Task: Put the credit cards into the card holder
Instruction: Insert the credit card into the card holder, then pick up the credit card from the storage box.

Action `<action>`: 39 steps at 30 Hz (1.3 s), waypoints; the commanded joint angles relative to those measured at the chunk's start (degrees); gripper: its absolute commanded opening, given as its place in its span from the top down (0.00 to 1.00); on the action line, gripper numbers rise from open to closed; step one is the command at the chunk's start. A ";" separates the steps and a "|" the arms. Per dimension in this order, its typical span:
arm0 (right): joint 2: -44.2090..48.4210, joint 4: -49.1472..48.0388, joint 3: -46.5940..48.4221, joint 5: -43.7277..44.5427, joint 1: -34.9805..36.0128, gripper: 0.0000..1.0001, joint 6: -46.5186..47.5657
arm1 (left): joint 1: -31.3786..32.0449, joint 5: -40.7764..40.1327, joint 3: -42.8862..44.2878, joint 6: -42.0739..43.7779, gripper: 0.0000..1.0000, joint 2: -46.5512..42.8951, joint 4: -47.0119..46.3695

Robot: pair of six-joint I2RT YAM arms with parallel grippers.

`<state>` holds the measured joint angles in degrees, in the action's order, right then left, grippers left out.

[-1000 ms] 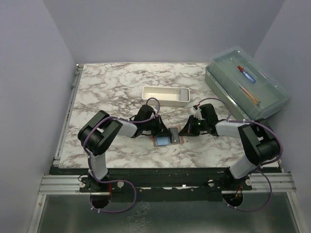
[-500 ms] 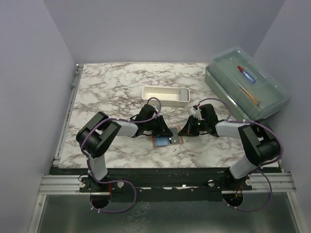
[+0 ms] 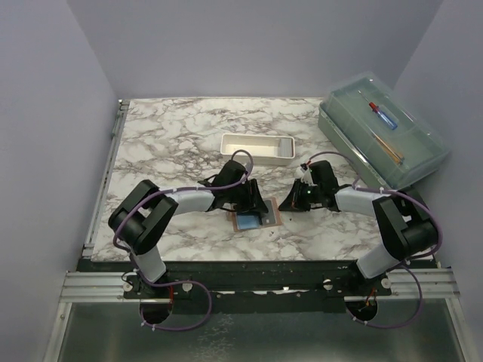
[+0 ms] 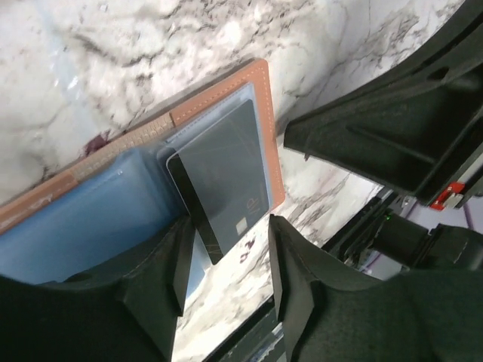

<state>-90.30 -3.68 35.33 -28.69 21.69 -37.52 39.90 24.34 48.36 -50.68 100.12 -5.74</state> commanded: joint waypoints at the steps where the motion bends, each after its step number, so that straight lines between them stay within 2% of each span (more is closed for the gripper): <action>1: 2.27 6.88 3.81 4.51 0.37 1.00 2.88 | 0.16 -3.82 1.07 6.46 0.49 -5.78 12.85; 6: 4.96 14.90 10.03 9.24 0.39 0.98 5.40 | -0.37 -2.81 3.25 9.89 0.46 -9.86 18.84; 9: 5.37 20.77 15.93 14.36 0.56 0.92 7.00 | -1.29 -2.70 2.91 11.04 0.45 -12.69 20.61; 13: 1.55 26.94 25.33 25.32 0.79 0.62 8.96 | -3.01 -2.98 1.37 11.47 0.42 -16.89 21.88; 14: -0.56 29.18 28.34 27.69 0.81 0.56 9.44 | -3.27 -3.70 0.85 11.52 0.28 -17.74 22.21; 15: -2.64 30.28 30.98 30.38 0.88 0.51 9.89 | -3.54 -4.33 0.49 11.68 0.22 -18.31 22.63; 17: -6.80 32.25 36.49 35.43 1.29 0.42 10.40 | -4.02 -5.09 -0.14 11.74 0.19 -19.01 23.60; 21: -14.87 36.57 47.38 44.78 3.26 0.31 11.03 | -4.29 -6.49 -2.15 11.39 0.19 -20.27 23.93; 30: -32.10 47.14 69.51 61.15 7.86 0.23 12.45 | -4.39 -7.78 -4.76 11.56 0.19 -22.53 24.02; 39: -39.83 51.75 76.20 70.42 10.03 0.25 13.80 | -4.37 -8.29 -5.61 11.89 0.19 -23.20 23.84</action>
<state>-127.48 42.98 109.23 34.35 31.20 -24.14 35.73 17.74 43.66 -39.68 78.63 17.87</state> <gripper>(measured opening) 0.765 0.811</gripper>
